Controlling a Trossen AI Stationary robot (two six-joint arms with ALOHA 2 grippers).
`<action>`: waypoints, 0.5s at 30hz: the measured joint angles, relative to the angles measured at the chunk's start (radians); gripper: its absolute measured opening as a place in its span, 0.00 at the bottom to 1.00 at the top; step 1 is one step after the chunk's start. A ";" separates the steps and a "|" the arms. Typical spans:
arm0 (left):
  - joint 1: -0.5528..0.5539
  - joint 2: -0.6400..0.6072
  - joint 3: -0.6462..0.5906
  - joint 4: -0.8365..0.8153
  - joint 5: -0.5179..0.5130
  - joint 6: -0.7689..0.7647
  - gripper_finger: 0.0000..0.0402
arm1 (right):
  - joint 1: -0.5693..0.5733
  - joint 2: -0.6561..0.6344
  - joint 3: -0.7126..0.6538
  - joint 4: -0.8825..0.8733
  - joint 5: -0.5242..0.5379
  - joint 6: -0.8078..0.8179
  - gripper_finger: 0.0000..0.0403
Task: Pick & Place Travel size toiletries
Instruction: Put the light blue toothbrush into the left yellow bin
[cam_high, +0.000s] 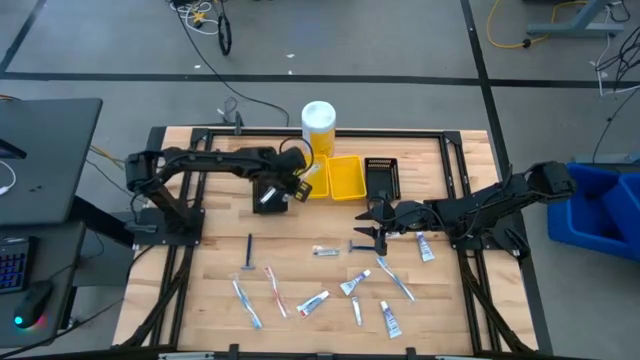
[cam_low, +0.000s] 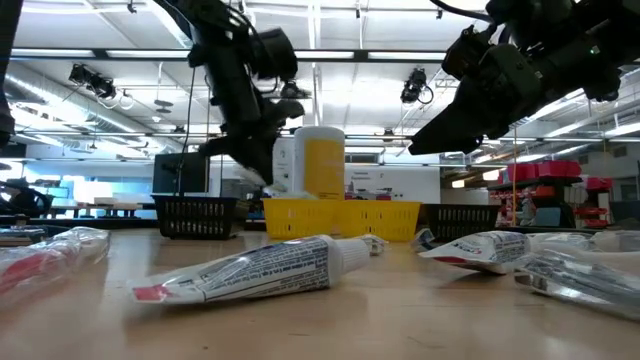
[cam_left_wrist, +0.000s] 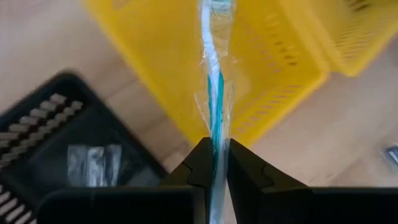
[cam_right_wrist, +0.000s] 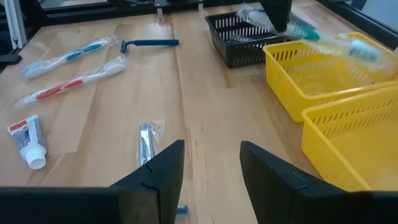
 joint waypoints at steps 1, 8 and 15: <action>0.012 0.001 -0.001 -0.006 0.004 -0.007 0.10 | 0.000 0.000 0.000 0.000 0.000 0.000 0.40; 0.064 0.031 0.004 0.048 0.021 -0.107 0.13 | 0.000 0.000 0.000 -0.018 0.000 0.000 0.40; 0.067 0.047 0.002 0.118 0.036 -0.112 0.17 | -0.001 0.000 0.000 -0.032 0.000 0.000 0.41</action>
